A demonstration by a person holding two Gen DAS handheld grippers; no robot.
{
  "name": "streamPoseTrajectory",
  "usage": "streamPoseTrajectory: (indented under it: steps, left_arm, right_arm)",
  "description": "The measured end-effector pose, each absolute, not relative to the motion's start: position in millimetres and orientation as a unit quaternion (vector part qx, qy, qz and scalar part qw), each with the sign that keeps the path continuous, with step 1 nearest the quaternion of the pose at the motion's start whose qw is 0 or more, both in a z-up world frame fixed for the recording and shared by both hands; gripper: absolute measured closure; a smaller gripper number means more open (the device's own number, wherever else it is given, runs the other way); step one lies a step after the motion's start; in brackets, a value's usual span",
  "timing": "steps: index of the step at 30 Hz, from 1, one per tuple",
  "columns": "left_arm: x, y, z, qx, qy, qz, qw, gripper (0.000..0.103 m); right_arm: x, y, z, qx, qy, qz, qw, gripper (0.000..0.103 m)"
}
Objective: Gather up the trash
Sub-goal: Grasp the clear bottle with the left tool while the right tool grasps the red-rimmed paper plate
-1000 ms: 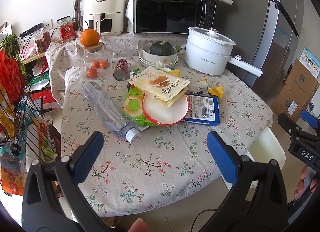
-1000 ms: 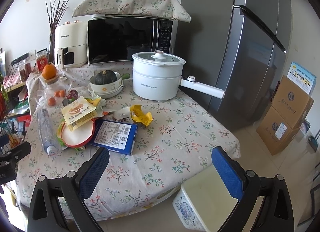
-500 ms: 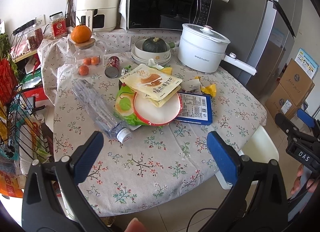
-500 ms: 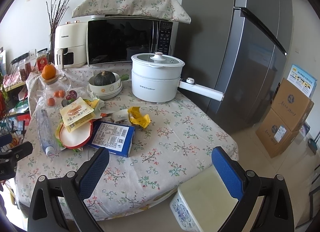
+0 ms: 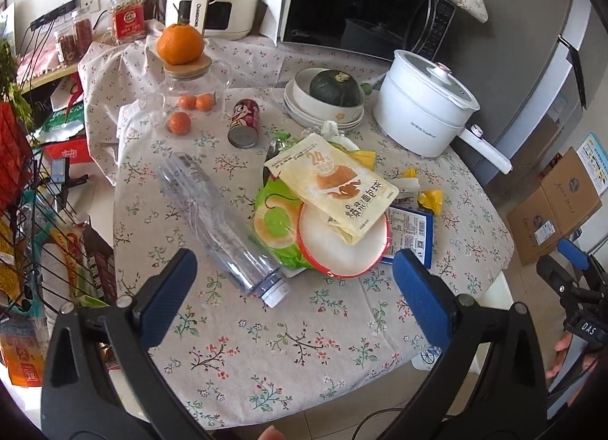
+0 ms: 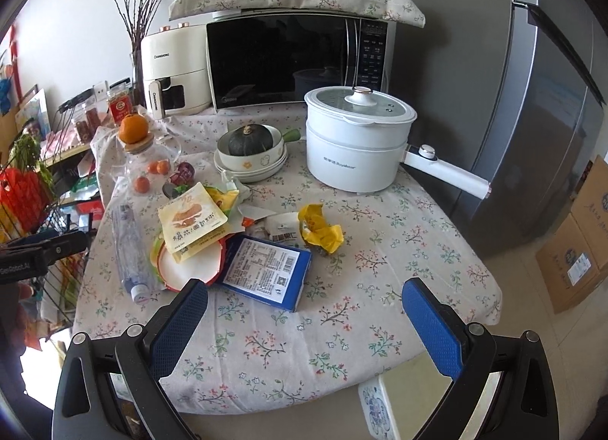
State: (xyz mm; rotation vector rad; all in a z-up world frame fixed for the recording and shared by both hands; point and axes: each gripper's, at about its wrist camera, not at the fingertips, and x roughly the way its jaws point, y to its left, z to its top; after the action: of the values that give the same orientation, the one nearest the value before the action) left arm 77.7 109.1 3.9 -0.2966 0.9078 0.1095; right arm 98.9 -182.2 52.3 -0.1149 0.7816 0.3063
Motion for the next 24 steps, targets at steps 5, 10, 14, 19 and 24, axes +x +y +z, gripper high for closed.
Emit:
streamPoseTrajectory:
  steps: [5, 10, 14, 19, 24]
  left_arm:
    - [104.3, 142.1, -52.2, -0.196, 0.482, 0.095, 0.849, 0.009]
    - [133.8, 155.2, -83.7, -0.207, 0.508, 0.140, 0.824, 0.012]
    - [150.1, 167.8, -108.0, -0.225, 0.526, 0.167, 0.803, 0.026]
    - [155.5, 170.7, -120.3, -0.256, 0.530, 0.165, 0.792, 0.028]
    - [153.1, 167.4, -119.5, -0.241, 0.530, 0.141, 0.801, 0.031]
  right_arm:
    - [124.4, -182.3, 2.0, -0.040, 0.451, 0.157, 0.878, 0.000]
    - [153.6, -178.7, -23.5, -0.040, 0.485, 0.153, 0.860, 0.000]
    - [167.6, -170.8, -38.0, -0.046, 0.497, 0.159, 0.852, 0.000]
    - [186.1, -163.3, -50.6, -0.005, 0.511, 0.172, 0.842, 0.002]
    - [199.0, -146.5, -64.6, 0.036, 0.525, 0.219, 0.822, 0.022]
